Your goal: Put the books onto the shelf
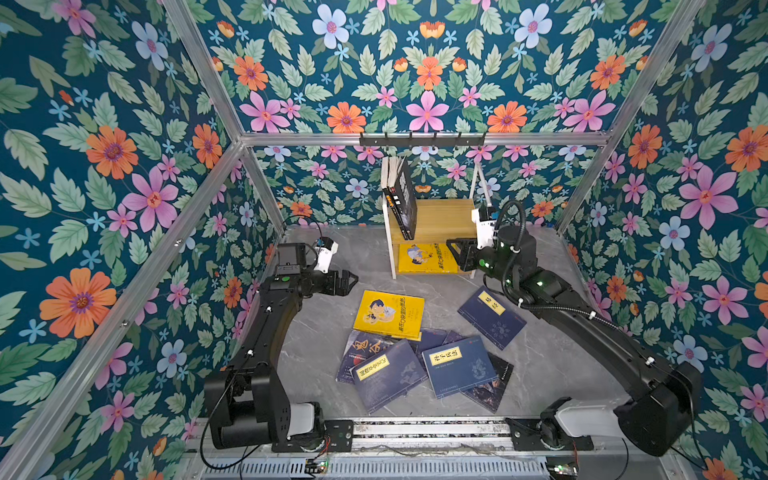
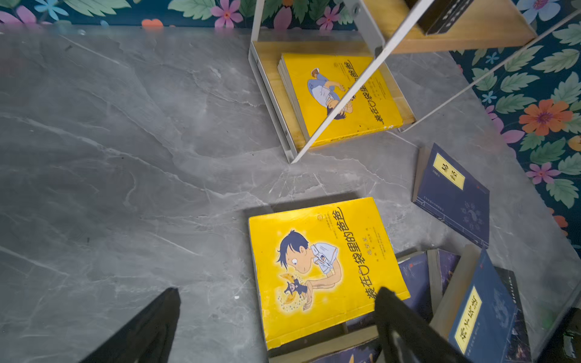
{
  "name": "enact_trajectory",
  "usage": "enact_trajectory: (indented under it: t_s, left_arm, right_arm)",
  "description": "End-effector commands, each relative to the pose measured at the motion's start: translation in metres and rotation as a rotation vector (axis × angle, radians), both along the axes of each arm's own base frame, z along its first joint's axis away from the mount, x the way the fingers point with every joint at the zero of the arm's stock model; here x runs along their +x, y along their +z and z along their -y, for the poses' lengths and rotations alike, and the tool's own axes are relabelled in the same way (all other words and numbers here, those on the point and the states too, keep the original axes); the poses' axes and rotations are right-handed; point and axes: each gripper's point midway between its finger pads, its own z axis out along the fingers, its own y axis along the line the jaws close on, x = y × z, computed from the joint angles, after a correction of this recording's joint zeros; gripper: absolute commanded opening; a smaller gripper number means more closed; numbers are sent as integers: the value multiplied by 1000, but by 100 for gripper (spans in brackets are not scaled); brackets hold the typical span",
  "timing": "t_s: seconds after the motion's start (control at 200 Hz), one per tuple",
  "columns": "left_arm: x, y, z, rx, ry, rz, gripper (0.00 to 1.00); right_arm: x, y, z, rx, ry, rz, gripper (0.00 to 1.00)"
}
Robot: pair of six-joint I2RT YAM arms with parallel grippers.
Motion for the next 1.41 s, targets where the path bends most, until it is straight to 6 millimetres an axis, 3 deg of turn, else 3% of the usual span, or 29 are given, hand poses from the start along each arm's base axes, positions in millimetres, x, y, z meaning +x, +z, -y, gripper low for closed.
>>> enact_trajectory:
  t_s: [0.0, 0.21, 0.46, 0.59, 0.825, 1.4]
  left_arm:
    - [7, -8, -3, 3, 33, -14, 98]
    - [12, -34, 3, -10, 43, -86, 99]
    - [9, -57, 21, -38, 12, -153, 100]
    - [8, -74, 17, -18, 32, -196, 100]
    - [5, -94, 23, -6, 39, -250, 99]
    - [0, -128, 43, -15, 52, -365, 87]
  right_arm:
    - [-11, -8, 12, 74, -77, -36, 43]
    - [-32, -48, 17, 96, -110, -126, 57]
    - [-45, -96, 17, 152, -145, -257, 73]
    - [-48, -115, 18, 171, -169, -311, 80]
    - [-53, -142, 13, 194, -179, -395, 83]
    - [-54, -184, 1, 230, -199, -513, 80]
